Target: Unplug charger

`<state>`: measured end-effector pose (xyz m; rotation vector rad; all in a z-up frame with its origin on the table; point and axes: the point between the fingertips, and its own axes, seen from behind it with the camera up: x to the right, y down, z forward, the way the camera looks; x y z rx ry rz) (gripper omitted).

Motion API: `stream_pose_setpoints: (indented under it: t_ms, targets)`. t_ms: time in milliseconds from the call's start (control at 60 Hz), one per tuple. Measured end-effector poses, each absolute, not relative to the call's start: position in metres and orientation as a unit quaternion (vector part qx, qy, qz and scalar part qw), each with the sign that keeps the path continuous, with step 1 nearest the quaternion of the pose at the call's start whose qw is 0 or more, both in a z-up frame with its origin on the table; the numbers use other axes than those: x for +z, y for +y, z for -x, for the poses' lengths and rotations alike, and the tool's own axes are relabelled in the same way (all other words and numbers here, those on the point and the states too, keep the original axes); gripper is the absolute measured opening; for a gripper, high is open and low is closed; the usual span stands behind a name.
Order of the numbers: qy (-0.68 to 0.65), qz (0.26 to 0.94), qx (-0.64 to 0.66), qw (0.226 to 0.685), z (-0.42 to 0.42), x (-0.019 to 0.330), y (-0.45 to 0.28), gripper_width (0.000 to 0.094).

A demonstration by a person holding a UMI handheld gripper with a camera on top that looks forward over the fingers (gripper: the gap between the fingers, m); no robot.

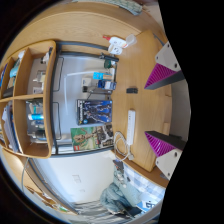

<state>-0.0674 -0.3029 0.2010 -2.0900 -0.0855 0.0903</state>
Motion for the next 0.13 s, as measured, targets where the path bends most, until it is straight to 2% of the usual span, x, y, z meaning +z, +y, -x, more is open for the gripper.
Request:
stream_pose_setpoints:
  t_ms: [133]
  targets:
    - [-0.031,0.862,0.044,0.505,0.0703,0.2038,-0.304,0.0845]
